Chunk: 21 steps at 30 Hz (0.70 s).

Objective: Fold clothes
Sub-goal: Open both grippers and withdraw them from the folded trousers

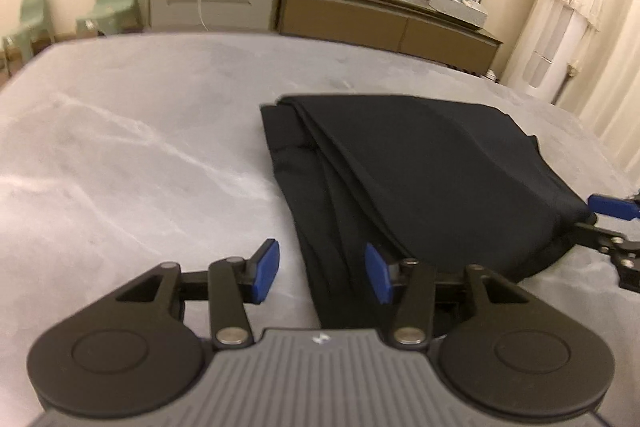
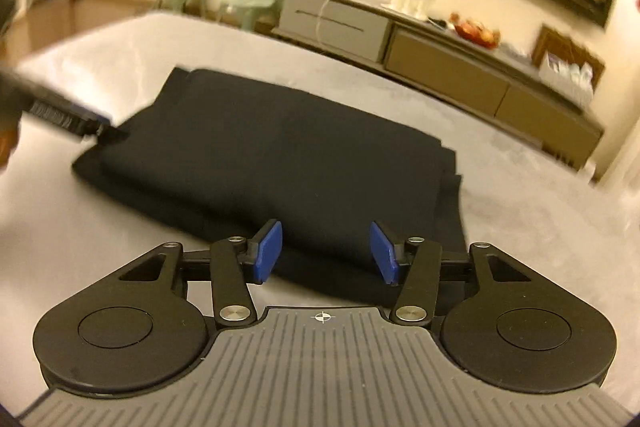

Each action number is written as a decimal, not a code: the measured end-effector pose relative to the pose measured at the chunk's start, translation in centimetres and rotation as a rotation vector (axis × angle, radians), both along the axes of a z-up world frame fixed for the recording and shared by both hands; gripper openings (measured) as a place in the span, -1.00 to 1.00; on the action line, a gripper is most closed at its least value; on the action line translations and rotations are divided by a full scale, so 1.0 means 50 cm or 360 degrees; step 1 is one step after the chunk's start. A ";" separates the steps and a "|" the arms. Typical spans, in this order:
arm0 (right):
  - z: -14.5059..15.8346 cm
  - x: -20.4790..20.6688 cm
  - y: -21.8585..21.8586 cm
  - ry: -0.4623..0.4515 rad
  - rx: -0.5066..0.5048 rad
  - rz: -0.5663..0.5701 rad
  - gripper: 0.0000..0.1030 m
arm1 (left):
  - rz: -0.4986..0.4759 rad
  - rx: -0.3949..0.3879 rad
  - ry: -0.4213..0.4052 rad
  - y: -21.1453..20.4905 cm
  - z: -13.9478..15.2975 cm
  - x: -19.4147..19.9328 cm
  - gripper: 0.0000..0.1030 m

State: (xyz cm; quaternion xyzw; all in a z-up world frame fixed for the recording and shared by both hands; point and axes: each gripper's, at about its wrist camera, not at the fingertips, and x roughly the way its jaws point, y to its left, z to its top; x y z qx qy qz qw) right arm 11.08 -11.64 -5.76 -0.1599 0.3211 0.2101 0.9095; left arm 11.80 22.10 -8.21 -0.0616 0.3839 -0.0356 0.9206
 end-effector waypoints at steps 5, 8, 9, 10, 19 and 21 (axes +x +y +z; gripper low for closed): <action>-0.040 0.016 0.050 0.0025 0.0000 -0.0122 0.04 | -0.0016 -0.0051 -0.0135 0.007 0.053 -0.039 0.04; -0.027 -0.012 0.088 -0.0158 -0.0023 -0.0229 0.04 | -0.0056 -0.0073 -0.0150 -0.002 0.073 -0.041 0.08; -0.027 -0.016 0.104 -0.0187 -0.0020 -0.0239 0.04 | -0.0061 -0.0076 -0.0147 -0.006 0.076 -0.039 0.07; -0.028 -0.018 0.120 -0.0210 -0.0012 -0.0235 0.04 | -0.0062 -0.0077 -0.0143 -0.008 0.079 -0.038 0.08; -0.066 -0.029 0.110 -0.0049 -0.0168 -0.0325 0.07 | -0.0042 -0.0248 -0.0018 0.024 0.087 -0.032 0.13; -0.055 -0.033 0.079 -0.0050 -0.0124 -0.0402 0.05 | -0.0066 -0.0282 -0.0012 0.022 0.088 -0.030 0.18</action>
